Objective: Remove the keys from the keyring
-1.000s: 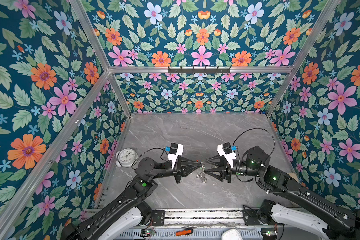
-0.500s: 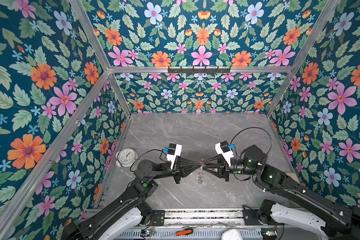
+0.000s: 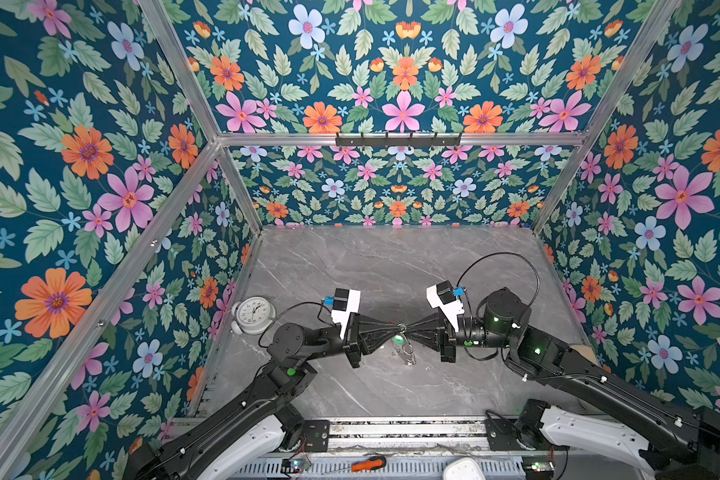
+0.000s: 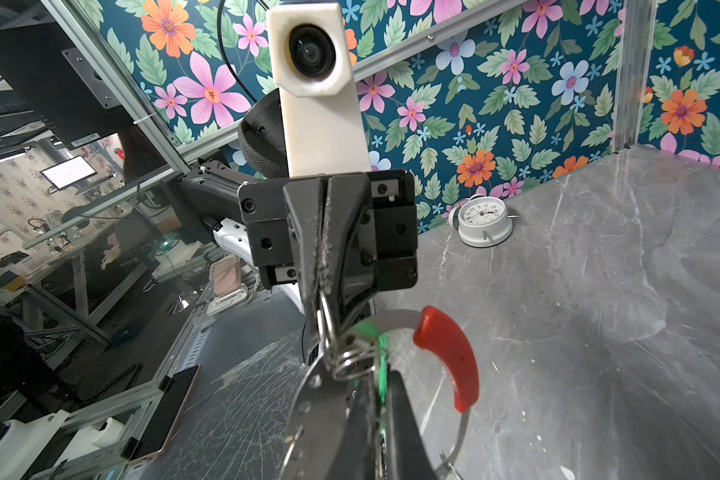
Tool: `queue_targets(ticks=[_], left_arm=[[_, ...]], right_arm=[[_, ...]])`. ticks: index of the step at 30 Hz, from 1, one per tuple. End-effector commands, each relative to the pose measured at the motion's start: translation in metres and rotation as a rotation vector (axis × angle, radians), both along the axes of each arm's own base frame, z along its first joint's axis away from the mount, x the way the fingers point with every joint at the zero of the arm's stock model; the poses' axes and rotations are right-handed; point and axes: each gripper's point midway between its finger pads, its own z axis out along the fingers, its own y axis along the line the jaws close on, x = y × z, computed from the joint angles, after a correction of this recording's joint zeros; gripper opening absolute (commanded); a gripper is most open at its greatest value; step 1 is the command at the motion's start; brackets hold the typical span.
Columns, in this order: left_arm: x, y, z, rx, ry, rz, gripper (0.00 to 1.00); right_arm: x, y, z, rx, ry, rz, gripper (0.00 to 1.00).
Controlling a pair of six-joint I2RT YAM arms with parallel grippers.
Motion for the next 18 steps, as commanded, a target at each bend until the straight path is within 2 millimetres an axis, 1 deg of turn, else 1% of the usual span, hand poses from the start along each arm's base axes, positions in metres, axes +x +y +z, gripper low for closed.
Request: queue_targets(ticks=[1,4,10,18], left_arm=[[-0.002,0.007,0.014,-0.069,-0.043,0.019,0.00],[-0.002,0.010,0.016,-0.093,-0.051,0.031,0.00],[-0.006,0.014,0.020,-0.150,-0.066,0.013,0.00],[-0.008,0.014,0.019,-0.178,-0.080,0.004,0.00]], right_arm=[[-0.004,0.001,0.010,0.034,-0.026,0.018,0.00],[-0.004,0.000,0.009,0.033,-0.028,0.013,0.00],[-0.005,0.002,0.002,0.010,-0.011,0.014,0.00],[-0.008,0.007,-0.006,-0.025,0.013,0.038,0.00]])
